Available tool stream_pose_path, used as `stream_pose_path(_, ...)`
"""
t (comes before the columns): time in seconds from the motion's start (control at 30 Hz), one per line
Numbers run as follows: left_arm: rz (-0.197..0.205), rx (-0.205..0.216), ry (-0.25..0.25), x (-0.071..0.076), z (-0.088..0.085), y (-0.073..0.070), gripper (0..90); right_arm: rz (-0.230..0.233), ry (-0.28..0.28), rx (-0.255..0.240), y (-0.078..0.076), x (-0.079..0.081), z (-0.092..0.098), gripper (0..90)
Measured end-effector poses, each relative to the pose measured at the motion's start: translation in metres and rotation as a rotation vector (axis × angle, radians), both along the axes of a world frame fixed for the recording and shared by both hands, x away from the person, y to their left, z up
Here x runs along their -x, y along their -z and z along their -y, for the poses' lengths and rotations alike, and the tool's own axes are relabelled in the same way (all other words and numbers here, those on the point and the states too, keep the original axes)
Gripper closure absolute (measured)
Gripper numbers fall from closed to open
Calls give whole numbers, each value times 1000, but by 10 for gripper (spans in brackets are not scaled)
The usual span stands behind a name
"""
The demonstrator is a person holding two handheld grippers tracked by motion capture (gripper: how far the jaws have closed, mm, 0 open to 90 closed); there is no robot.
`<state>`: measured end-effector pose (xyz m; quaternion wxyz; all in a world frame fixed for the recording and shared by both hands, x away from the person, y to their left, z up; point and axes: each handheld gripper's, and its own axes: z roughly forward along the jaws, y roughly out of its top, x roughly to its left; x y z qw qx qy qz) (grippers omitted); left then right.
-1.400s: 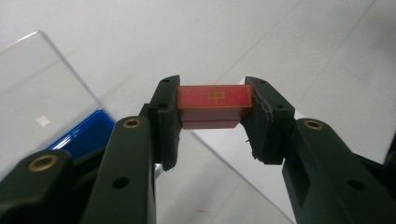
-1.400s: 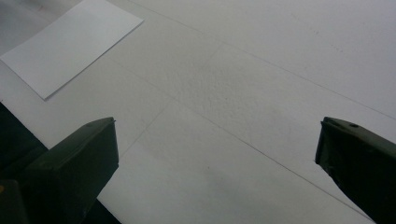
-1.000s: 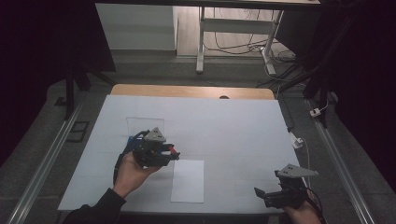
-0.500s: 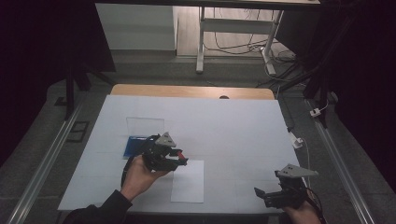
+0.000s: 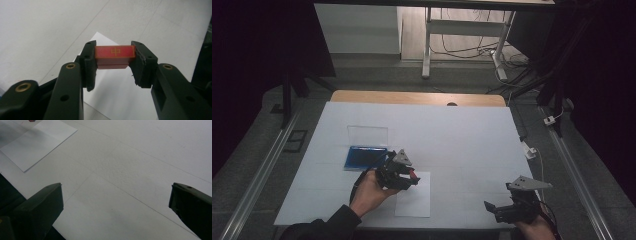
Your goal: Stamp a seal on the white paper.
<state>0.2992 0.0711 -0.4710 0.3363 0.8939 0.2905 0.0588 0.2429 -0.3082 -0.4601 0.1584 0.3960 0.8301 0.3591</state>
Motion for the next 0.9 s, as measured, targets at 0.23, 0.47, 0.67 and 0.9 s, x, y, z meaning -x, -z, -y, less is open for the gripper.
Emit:
stream_pose_path(0.23, -5, -41, 9, -1, 5, 10, 584, 0, 0, 0, 0, 0, 0, 0)
stream_pose_path(0.47, -15, -72, 22, -2, 10, 19, 584, 0, 0, 0, 0, 0, 0, 0)
stream_pose_path(0.67, -26, -93, 22, -3, 12, 26, 584, 0, 0, -1, 0, 0, 0, 0)
stream_pose_path(0.9, 3, -121, 38, -1, 14, 30, 585, 2, 2, -1, 0, 0, 0, 0)
